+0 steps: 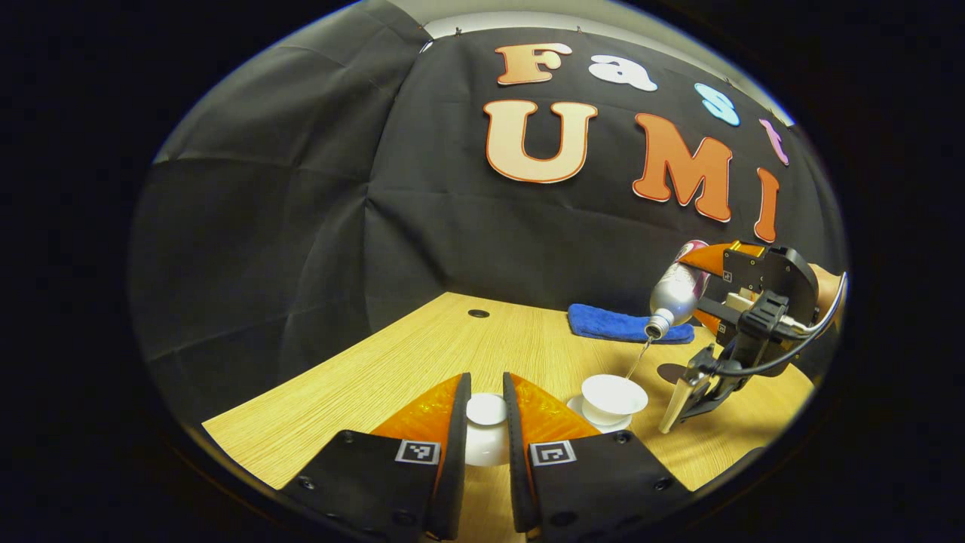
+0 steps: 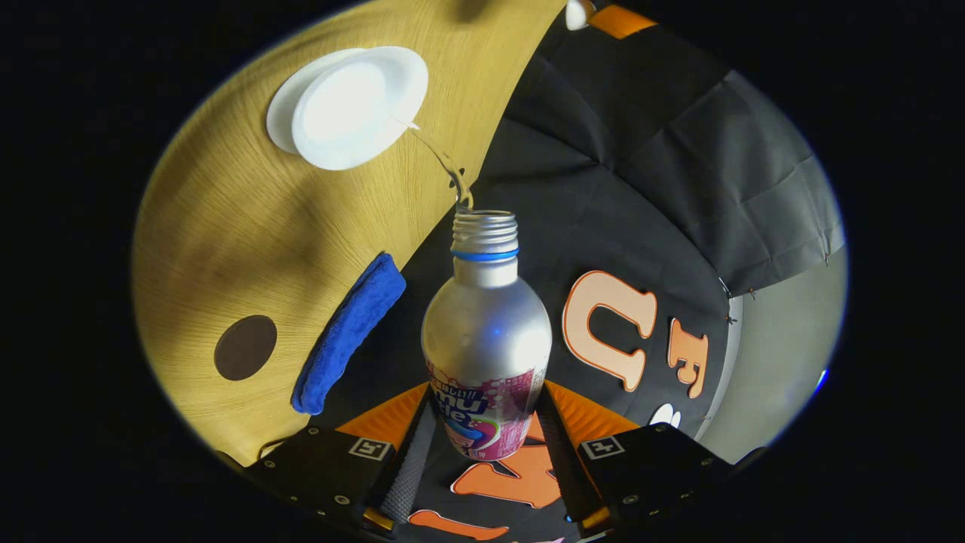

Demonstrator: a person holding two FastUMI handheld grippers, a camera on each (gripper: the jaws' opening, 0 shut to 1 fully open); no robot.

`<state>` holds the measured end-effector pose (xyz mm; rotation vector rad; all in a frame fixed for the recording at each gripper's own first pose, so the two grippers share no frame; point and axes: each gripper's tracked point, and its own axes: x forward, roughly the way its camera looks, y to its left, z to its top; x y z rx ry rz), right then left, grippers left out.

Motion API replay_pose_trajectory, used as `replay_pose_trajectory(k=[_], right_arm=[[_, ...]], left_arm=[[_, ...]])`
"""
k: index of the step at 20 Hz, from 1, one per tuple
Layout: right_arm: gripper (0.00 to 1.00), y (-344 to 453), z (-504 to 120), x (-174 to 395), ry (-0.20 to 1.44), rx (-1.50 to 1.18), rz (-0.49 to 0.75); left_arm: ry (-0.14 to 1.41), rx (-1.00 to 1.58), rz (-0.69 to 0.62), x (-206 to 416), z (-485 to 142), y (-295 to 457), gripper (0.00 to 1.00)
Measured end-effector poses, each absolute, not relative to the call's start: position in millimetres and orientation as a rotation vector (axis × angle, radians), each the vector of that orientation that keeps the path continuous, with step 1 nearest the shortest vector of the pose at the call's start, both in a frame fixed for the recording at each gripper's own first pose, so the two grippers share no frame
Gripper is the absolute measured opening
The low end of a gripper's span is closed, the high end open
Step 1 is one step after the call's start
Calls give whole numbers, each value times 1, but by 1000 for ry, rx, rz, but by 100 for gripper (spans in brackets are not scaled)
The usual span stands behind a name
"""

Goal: Open the teacup lid with one hand, grasp the water bottle and pour water into the teacup with the other hand; after pouring, place the water bottle on the coaster and then close the teacup lid.

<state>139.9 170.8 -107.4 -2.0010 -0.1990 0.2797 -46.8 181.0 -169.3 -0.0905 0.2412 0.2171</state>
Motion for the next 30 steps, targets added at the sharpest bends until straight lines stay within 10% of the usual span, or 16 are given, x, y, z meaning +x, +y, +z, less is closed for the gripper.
replay_pose_trajectory(k=[17,30], right_arm=[[77,169,-147,112,-110,-1850,317],[77,143,-142,100,119,-1257,317]], left_arm=[[239,-126,191,-50,-162,170,29],[184,-67,106,-26,-122,123,29]])
